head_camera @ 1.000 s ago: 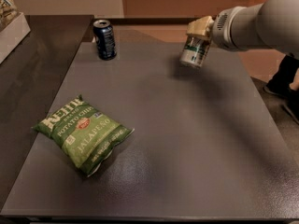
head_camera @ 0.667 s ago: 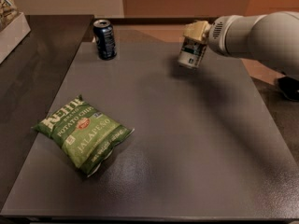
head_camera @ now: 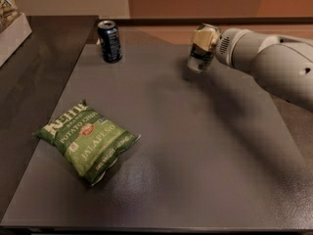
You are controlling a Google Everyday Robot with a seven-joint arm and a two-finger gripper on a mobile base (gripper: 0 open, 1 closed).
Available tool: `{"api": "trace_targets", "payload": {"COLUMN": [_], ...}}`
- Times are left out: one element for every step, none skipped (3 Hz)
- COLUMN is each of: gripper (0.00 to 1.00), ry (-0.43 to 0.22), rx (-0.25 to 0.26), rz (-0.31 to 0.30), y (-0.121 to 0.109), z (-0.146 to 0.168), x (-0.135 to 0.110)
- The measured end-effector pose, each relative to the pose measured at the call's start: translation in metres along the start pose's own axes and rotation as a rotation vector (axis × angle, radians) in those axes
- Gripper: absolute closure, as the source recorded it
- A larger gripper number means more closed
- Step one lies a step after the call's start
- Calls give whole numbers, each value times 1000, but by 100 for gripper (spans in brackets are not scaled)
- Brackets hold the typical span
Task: Place 7up can upright
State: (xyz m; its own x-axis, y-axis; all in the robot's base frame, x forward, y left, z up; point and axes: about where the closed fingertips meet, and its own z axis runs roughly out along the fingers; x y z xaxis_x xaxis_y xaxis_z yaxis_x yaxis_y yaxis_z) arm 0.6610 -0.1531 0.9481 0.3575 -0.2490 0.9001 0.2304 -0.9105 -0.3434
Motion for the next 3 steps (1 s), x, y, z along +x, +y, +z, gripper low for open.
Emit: {"api": "trace_targets", "payload": {"gripper": [100,100,100], "ry": [49,82,103], "rx": [20,34,46], "rz": [-64,-120,-174], "y": [-1,-2,1], "z": [1,1,1], "x": [-5,-13,-26]}}
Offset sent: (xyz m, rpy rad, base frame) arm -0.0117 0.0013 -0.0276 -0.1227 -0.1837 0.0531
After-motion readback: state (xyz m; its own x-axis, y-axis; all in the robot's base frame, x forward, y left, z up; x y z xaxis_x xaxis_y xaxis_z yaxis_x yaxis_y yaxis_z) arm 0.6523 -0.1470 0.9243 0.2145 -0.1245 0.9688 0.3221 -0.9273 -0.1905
